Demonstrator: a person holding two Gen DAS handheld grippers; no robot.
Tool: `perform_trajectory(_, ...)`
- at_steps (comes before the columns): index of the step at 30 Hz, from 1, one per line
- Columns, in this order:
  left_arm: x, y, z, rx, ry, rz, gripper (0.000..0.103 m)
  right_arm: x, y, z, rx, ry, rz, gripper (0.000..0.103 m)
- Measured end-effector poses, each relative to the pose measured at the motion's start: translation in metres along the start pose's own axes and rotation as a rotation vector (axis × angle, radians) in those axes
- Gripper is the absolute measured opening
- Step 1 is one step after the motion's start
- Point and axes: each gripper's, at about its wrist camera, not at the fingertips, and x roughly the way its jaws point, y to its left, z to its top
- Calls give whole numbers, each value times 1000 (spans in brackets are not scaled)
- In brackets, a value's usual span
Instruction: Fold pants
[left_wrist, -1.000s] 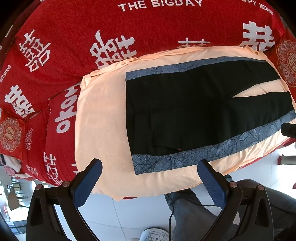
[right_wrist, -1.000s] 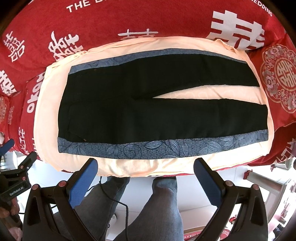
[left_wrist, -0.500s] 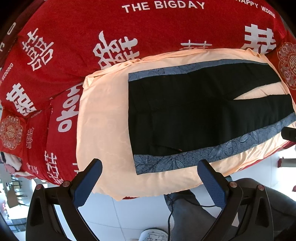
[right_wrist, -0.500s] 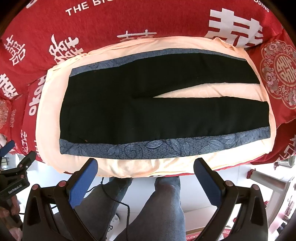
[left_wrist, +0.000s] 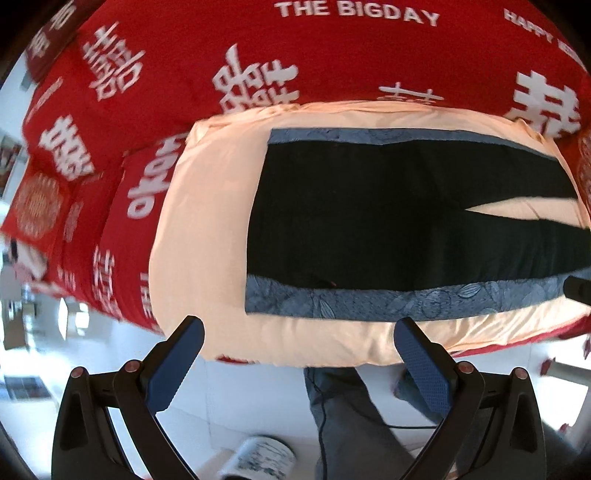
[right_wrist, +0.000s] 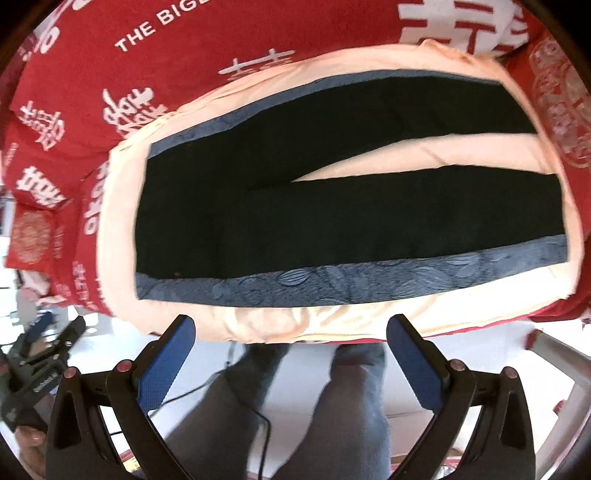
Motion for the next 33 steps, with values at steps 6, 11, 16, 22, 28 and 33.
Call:
perform_trajectory(6, 8, 8, -20, -83, 83, -85, 103, 13, 2, -8, 17, 18, 188, 103)
perform_trajectory(11, 48, 29, -26, -140, 112, -164, 103, 50, 25, -24, 8, 16, 264, 103)
perform_trajectory(16, 121, 51, -37, -233, 205, -268, 103, 116, 39, -39, 95, 60, 302, 103)
perform_trajectory(22, 187, 62, -48, -324, 213, -364, 103, 206, 53, -48, 183, 87, 415, 103)
perform_trajectory(28, 216, 63, -50, -364, 166, -502, 103, 250, 38, -56, 303, 45, 484, 80)
perform_trajectory(33, 224, 61, -51, -369, 165, -570, 103, 254, 36, -51, 357, 14, 597, 50)
